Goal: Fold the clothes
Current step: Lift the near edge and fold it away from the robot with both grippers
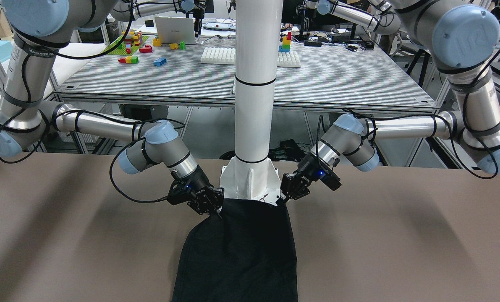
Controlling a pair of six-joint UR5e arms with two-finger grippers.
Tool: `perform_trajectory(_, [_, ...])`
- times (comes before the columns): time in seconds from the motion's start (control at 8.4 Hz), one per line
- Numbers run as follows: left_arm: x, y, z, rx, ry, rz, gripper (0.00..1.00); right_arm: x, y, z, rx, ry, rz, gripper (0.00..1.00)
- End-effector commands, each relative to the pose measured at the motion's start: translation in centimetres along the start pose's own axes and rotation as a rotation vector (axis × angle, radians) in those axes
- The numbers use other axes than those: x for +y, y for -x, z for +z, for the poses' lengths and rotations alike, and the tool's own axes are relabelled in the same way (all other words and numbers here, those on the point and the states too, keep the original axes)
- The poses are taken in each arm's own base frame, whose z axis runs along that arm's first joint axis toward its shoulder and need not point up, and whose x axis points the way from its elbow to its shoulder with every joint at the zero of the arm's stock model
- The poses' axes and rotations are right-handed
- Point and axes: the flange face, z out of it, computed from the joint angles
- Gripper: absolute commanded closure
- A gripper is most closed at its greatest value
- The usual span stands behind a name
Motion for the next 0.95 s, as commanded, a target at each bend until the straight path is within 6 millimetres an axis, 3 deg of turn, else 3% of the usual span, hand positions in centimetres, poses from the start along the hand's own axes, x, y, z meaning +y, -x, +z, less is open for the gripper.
perform_trajectory(0.0, [-3.2, -2.8, 0.7, 0.037, -0.015, 0.062, 1.0, -2.3, 0.0, -0.6, -0.001, -0.046, 0.002, 1.0])
perform_trajectory(0.24, [-11.5, -3.3, 4.4, -0.011, -0.05, 0.08, 1.0, -6.8, 0.6, -1.0, -0.008, -0.136, 0.004, 1.0])
perform_trajectory(0.36, [-14.6, -4.3, 7.3, -0.022, -0.073, 0.078, 1.0, -9.4, 1.3, 0.3, 0.0, -0.184, -0.014, 1.0])
perform_trajectory(0.6, [-18.8, -7.1, 11.7, -0.022, -0.121, 0.068, 1.0, -14.1, 0.9, 2.6, 0.051, -0.263, -0.057, 1.0])
perform_trajectory(0.71, [-21.5, -7.4, 13.0, -0.044, -0.136, 0.063, 1.0, -16.2, -0.1, 4.1, 0.089, -0.296, -0.056, 1.0])
perform_trajectory(0.83, [-24.0, -6.8, 14.0, -0.072, -0.168, 0.066, 1.0, -18.2, 0.6, 5.5, 0.099, -0.323, -0.048, 1.0])
